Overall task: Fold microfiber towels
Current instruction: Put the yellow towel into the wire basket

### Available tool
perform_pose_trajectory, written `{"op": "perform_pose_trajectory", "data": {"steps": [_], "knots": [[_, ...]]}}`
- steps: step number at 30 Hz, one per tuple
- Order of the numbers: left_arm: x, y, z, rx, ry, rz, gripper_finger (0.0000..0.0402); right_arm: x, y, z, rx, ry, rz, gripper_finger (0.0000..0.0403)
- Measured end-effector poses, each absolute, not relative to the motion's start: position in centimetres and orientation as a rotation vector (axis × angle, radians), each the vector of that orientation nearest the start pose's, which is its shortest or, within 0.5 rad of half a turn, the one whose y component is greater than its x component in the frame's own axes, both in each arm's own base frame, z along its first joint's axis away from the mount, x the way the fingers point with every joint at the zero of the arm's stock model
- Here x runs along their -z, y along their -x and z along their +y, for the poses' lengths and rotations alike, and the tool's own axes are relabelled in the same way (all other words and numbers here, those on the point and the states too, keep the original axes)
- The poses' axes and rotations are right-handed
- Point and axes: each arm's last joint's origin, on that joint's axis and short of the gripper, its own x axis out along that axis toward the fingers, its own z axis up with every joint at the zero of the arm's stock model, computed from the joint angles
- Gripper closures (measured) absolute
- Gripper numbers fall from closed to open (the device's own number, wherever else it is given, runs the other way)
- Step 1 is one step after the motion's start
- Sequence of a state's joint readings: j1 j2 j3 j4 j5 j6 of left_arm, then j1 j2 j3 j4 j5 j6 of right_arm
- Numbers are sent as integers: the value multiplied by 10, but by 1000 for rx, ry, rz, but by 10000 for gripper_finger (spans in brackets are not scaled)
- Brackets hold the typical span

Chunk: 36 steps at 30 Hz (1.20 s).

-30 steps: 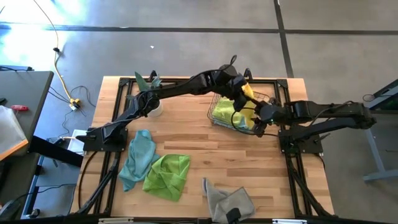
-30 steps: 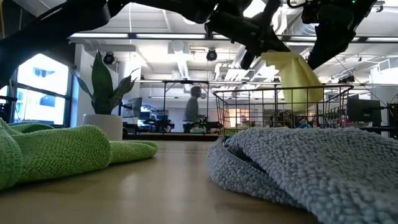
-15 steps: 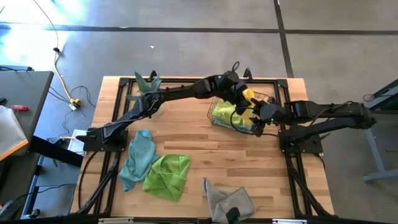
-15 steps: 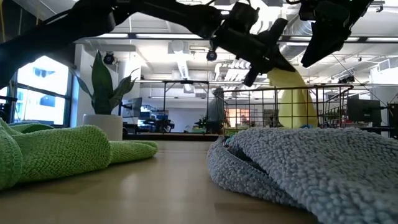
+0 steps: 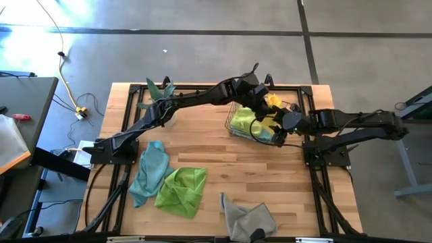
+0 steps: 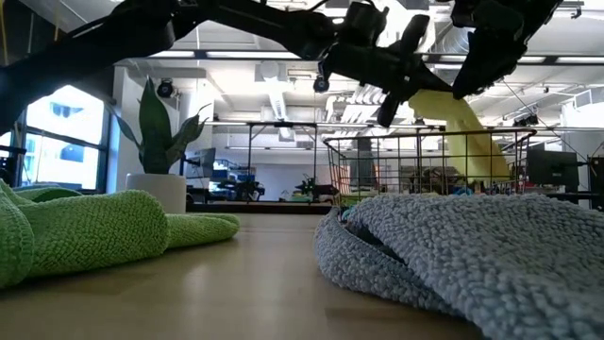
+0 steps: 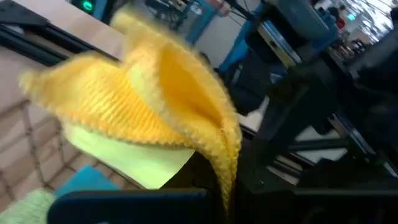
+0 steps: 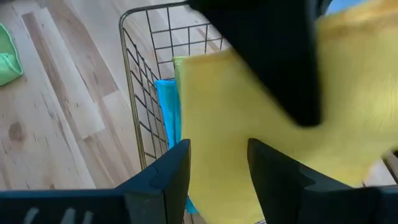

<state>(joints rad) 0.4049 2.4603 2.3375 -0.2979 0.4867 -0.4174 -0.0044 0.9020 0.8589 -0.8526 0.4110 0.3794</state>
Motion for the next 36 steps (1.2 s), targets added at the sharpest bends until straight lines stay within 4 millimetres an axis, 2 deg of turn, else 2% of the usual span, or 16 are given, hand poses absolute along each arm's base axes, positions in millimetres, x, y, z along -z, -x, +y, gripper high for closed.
{"op": "perform_pose_trajectory", "data": {"steps": [4, 10, 19, 23, 27, 36], "knots": [[-254, -519, 204, -20, 573, 469, 401, -287, -163, -12, 543, -163, 790, 251], [-234, -503, 213, -261, 484, 685, 401, -287, -164, -12, 543, -168, 780, 251], [-227, -490, 224, -404, 327, 811, 393, -289, -165, -12, 540, -175, 758, 251], [-224, -488, 222, -390, 277, 869, 377, -289, -165, -12, 540, -174, 758, 251], [-223, -489, 217, -448, 201, 897, 358, -289, -166, -12, 536, -169, 755, 251], [-221, -491, 204, -413, 77, 961, 285, -289, -166, -12, 533, -160, 759, 251]]}}
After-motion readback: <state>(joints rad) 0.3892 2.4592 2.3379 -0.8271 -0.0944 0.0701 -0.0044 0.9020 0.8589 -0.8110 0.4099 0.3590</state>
